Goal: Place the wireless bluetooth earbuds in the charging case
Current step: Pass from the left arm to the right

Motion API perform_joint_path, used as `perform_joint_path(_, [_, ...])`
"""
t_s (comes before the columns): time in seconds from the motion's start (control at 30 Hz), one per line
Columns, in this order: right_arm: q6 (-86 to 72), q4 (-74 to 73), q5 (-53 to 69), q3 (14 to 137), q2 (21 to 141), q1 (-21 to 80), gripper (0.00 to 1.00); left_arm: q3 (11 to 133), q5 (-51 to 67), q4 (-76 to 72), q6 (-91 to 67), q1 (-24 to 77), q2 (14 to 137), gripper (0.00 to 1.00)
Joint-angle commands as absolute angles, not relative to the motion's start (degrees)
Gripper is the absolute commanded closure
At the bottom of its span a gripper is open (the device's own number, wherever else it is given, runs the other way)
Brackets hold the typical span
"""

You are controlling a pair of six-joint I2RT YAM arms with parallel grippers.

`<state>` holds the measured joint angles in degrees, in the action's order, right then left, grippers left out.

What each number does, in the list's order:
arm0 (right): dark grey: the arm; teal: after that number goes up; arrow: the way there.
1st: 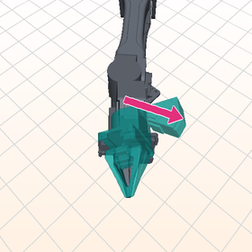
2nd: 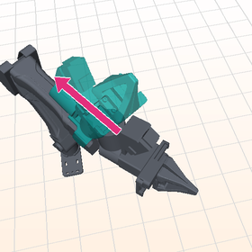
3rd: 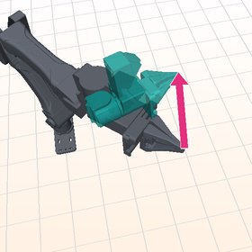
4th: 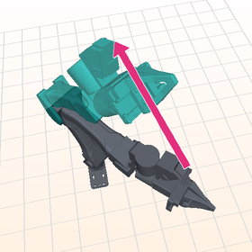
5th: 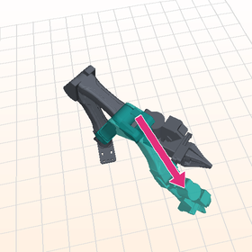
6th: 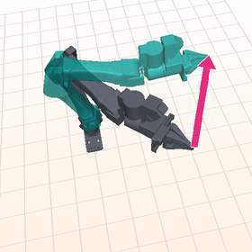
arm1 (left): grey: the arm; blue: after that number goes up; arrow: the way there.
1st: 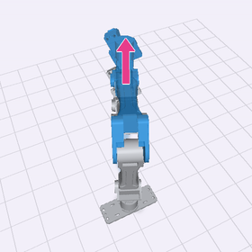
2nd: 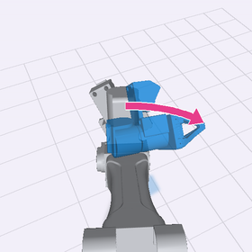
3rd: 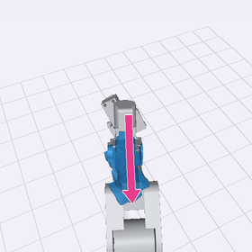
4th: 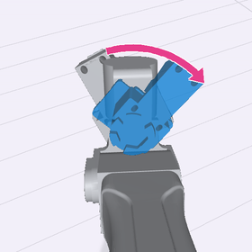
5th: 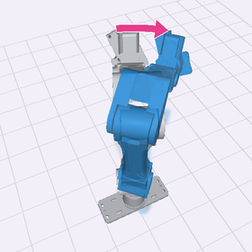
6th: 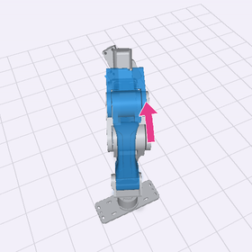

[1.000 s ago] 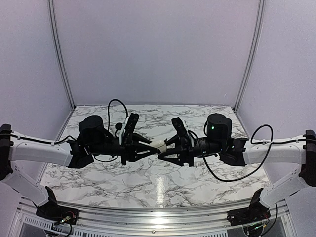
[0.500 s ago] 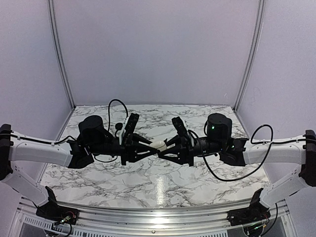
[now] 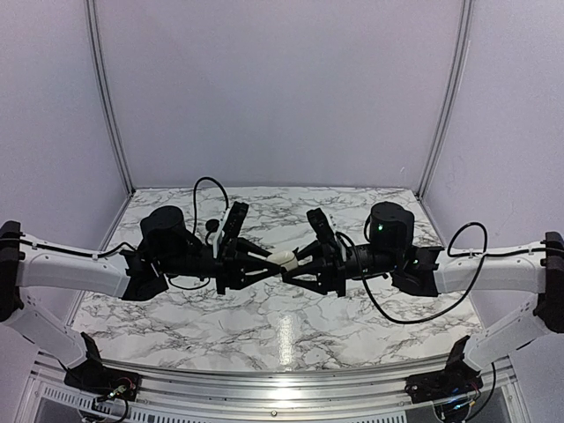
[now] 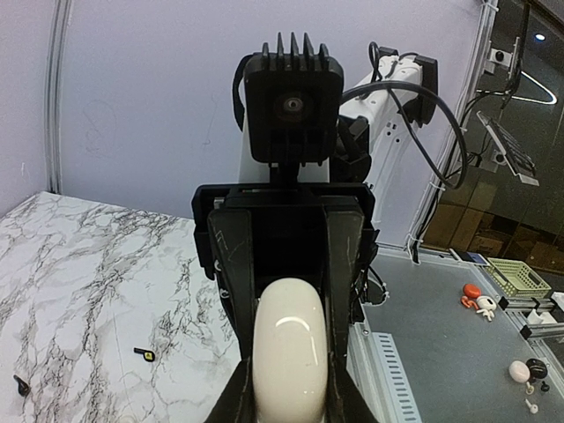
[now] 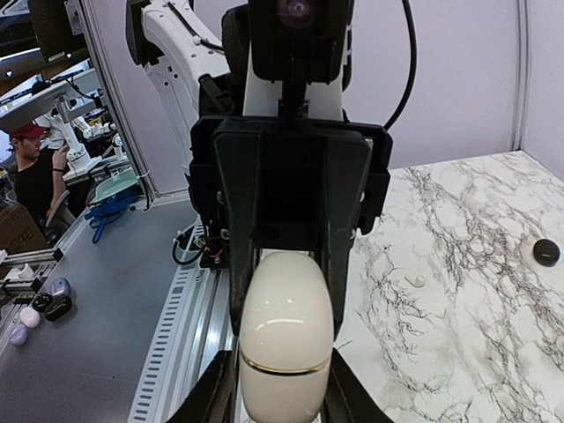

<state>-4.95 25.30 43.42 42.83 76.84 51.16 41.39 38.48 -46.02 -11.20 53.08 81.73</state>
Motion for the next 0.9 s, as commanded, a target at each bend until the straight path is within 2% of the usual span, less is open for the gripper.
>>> perform_joint_path(0.0, [-5.7, 26.8, 43.9, 44.7, 77.3, 50.9, 0.68, 42.3, 38.8, -48.3, -11.2, 52.8, 82.5, 1.0])
perform_joint_path(0.37, [-6.5, 27.1, 44.2, 45.0, 77.9, 50.4, 0.65, 42.1, 38.6, -48.3, -10.9, 52.9, 82.8, 1.0])
perform_joint_path(0.53, [-6.5, 27.1, 44.2, 45.1, 78.0, 50.2, 0.72, 42.1, 38.4, -48.3, -10.9, 53.0, 82.8, 1.0])
perform_joint_path(0.67, [-6.9, 27.3, 44.3, 45.1, 77.9, 50.0, 0.66, 42.0, 38.1, -48.3, -10.8, 53.0, 83.1, 1.0])
perform_joint_path(0.87, [-6.6, 27.5, 44.9, 44.9, 77.6, 49.9, 0.8, 42.2, 38.1, -48.3, -10.9, 53.0, 83.4, 1.0])
